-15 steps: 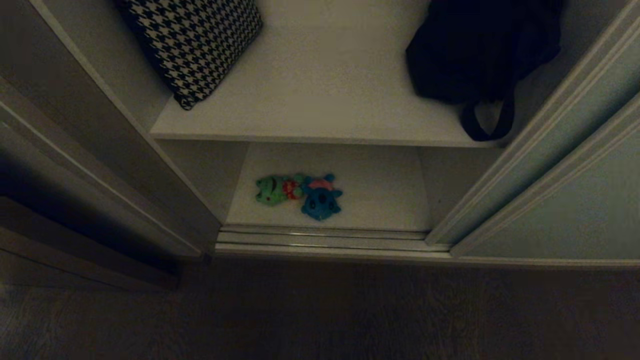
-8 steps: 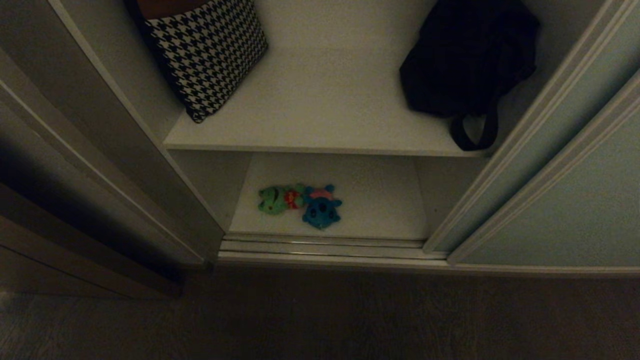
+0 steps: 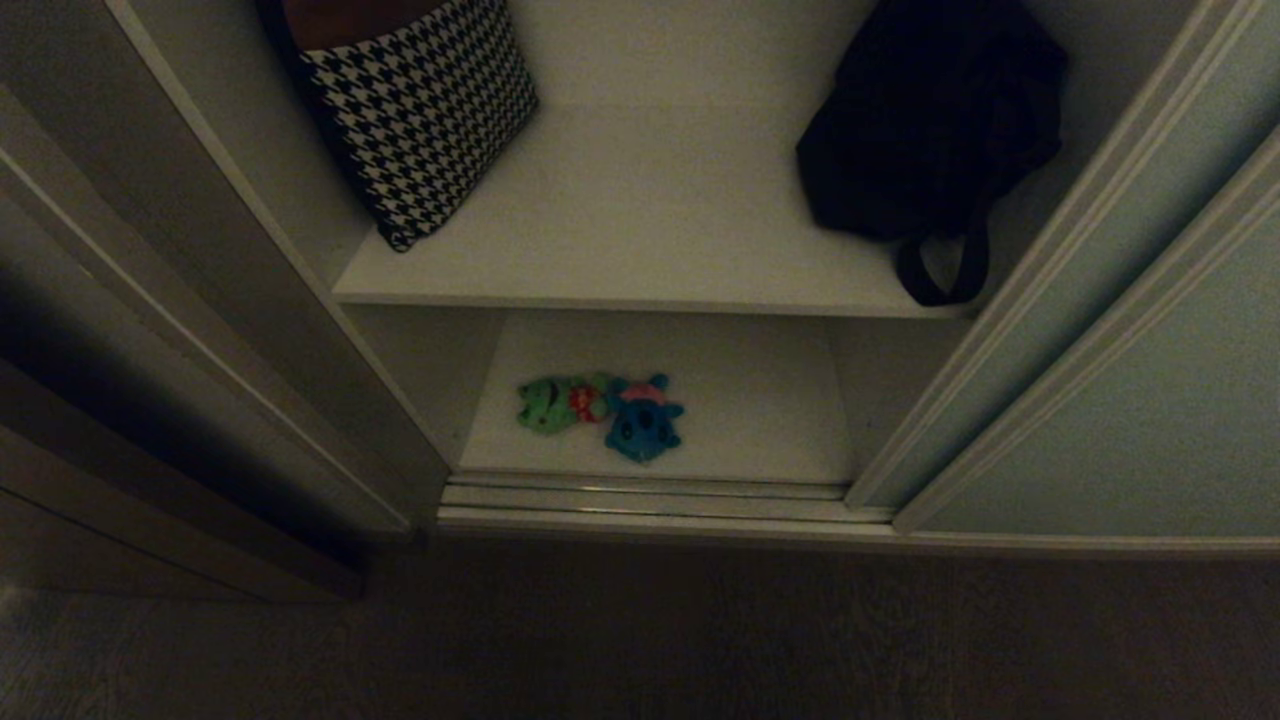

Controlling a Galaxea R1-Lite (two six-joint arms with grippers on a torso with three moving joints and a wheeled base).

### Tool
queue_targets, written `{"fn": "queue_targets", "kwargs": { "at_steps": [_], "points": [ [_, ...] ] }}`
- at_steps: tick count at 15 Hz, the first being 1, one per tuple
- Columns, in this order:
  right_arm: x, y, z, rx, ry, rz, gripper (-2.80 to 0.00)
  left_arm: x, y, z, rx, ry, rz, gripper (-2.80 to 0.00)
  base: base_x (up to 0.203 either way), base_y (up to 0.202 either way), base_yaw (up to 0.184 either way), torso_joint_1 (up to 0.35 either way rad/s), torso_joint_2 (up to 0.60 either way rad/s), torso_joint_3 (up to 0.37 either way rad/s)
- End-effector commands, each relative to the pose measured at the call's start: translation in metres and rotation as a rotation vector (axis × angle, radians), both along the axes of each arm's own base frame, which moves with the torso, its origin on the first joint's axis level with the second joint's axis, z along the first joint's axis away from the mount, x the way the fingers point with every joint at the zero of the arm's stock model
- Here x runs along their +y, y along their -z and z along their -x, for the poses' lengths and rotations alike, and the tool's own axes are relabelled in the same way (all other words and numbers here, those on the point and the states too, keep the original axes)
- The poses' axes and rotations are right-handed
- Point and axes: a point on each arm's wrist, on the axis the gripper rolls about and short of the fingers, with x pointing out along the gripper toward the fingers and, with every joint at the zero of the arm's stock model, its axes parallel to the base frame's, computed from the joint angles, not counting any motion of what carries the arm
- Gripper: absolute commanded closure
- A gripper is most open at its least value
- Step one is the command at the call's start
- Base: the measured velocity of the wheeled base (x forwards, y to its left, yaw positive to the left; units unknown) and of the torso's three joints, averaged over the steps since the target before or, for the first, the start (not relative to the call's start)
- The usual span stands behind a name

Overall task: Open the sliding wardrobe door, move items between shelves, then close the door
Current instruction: Close the door

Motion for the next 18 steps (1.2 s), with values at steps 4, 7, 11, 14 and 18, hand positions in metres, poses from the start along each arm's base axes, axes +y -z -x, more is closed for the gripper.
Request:
{"fn": "queue_targets", "kwargs": {
  "at_steps": [4,7,11,14,18],
  "points": [
    [0.0,-0.0001,0.0001,-0.001,0.0,0.001,0.0,0.0,0.0001,-0.0002,0.003,-0.001,0.002,0.0,0.0,0.0,0.0,0.001,0.0,0.007],
    [0.0,-0.0002,0.0,0.0,-0.001,0.001,0.0,0.0,-0.0003,-0.0001,0.002,-0.001,0.002,0.0,0.0,0.0,0.0,0.0,0.0,0.0],
    [0.0,-0.0002,0.0001,-0.002,-0.001,0.001,0.0,0.0,0.0,-0.0002,0.002,-0.001,0.002,0.0,0.0,0.0,0.0,0.0,0.0,0.0],
    [0.0,-0.0002,0.0001,-0.002,0.0,0.001,0.0,0.0,0.0,-0.0002,0.003,-0.001,0.002,0.0,0.0,0.0,0.0,0.0,0.0,0.0],
    [0.0,-0.0016,0.0016,0.018,0.002,0.011,0.0,0.0,0.0001,-0.0002,0.003,-0.001,0.002,0.0,0.0,0.0,0.0,0.0,0.0,0.0]
  ]
}}
